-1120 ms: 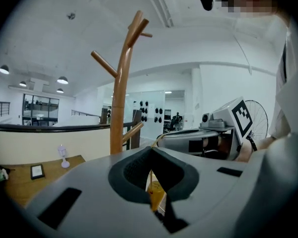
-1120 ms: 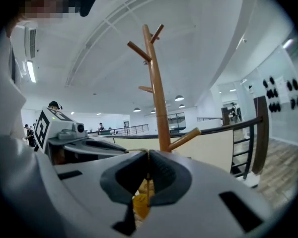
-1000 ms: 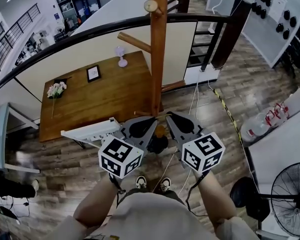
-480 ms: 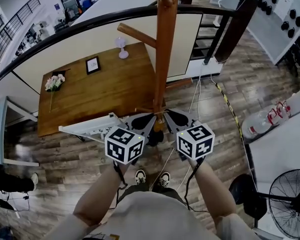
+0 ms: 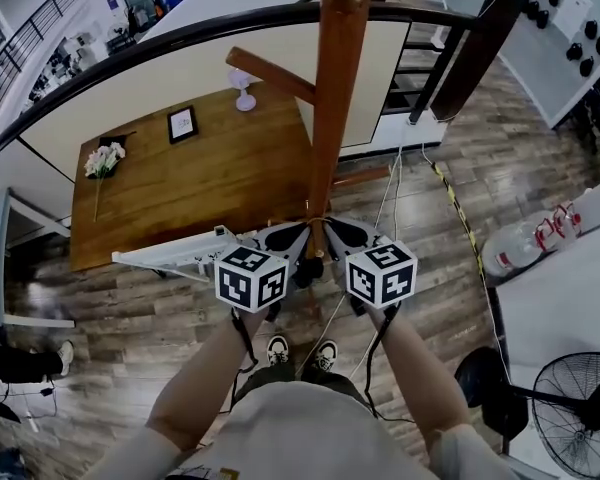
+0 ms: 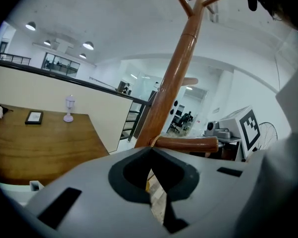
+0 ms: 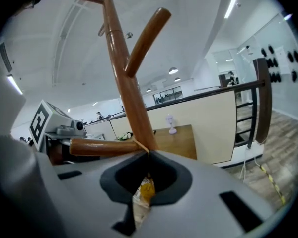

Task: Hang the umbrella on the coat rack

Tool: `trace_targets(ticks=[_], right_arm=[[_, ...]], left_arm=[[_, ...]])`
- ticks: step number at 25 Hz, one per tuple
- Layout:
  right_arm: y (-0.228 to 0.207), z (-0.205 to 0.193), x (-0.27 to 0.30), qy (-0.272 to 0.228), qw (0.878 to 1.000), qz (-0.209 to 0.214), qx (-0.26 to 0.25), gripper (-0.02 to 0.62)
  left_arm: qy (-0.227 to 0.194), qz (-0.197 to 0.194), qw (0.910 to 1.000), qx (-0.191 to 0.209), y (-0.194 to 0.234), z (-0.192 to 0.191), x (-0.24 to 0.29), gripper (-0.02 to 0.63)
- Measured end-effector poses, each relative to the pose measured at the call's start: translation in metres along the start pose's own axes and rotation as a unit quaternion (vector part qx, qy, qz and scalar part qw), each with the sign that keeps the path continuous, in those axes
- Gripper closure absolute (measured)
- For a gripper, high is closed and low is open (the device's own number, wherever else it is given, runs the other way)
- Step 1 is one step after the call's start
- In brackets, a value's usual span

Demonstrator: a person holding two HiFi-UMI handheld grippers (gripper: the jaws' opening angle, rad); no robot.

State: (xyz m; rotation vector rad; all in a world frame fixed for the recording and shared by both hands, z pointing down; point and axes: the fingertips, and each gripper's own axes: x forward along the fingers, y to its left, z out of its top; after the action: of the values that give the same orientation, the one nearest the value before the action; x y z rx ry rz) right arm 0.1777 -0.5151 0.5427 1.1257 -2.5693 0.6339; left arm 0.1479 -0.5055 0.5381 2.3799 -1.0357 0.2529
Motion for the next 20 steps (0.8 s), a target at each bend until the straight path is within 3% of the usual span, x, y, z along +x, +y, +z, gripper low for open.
trace_targets(ticks=[5, 8, 12, 14, 20], right_arm=[[-0.005, -0.007, 0.006, 0.001, 1.000, -0.015, 0.011, 0.554], [-0.006, -0.009, 0.007, 0.006, 1.000, -0.025, 0.015, 0.529], [-0.005, -0.011, -0.003, 0.017, 0.999, -0.033, 0.019, 0.508], [-0.007, -0.004, -0.014, 0.011, 0.999, -0.041, 0.019, 0.511], [-0.006, 0.042, -0.056, -0.044, 0.997, -0.060, 0.014, 0.541]], left_arm=[[-0.001, 0.001, 1.0000, -0.008, 0.007, -0.004, 0.010, 0.606], [0.011, 0.002, 0.9999, 0.008, 0.006, -0.006, 0.010, 0.603], [0.024, 0.017, 0.9992, 0.027, 0.009, -0.007, 0.000, 0.537], [0.023, 0.020, 0.9988, 0.038, 0.008, -0.004, -0.010, 0.508], [-0.003, 0.021, 0.9952, 0.095, -0.006, 0.022, -0.045, 0.506]])
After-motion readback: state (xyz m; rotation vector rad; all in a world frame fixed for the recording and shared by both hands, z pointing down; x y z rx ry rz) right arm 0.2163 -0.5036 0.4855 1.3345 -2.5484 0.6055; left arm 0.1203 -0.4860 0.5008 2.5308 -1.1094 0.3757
